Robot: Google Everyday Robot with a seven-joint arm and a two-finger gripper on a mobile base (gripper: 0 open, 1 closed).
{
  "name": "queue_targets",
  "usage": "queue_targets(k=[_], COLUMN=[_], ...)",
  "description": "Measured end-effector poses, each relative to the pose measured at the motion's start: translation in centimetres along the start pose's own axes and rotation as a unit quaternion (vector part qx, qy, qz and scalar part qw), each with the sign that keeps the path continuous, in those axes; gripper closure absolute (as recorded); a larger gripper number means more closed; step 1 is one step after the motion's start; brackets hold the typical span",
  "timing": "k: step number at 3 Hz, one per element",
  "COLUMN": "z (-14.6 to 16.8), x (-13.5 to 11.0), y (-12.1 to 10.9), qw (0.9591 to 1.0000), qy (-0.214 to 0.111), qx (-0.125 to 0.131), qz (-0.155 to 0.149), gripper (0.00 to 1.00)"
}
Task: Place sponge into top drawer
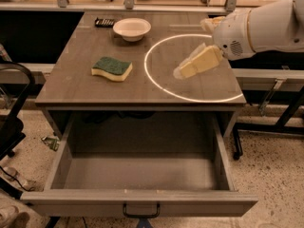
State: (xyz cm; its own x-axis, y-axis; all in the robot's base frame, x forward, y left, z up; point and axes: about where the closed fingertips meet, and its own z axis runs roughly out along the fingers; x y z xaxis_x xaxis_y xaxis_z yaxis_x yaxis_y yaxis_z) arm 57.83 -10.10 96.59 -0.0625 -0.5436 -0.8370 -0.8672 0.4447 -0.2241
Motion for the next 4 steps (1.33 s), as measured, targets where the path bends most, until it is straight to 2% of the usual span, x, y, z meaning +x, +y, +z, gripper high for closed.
queue_targets(k=[1, 2, 3, 4], z=[4.5, 13.1, 19.5, 23.1], x=[-0.3, -1.0, -0.9, -0.4], y=[-0.1, 0.3, 1.4, 2.6], qw=[0.9994, 0.9969, 0.993, 0.9891], qy=[-0.024, -0.049, -0.071, -0.086], qx=[-0.024, -0.061, -0.091, -0.114], qz=[0.005, 0.01, 0.023, 0.037], gripper=[0.0, 0.0, 0.0, 0.0])
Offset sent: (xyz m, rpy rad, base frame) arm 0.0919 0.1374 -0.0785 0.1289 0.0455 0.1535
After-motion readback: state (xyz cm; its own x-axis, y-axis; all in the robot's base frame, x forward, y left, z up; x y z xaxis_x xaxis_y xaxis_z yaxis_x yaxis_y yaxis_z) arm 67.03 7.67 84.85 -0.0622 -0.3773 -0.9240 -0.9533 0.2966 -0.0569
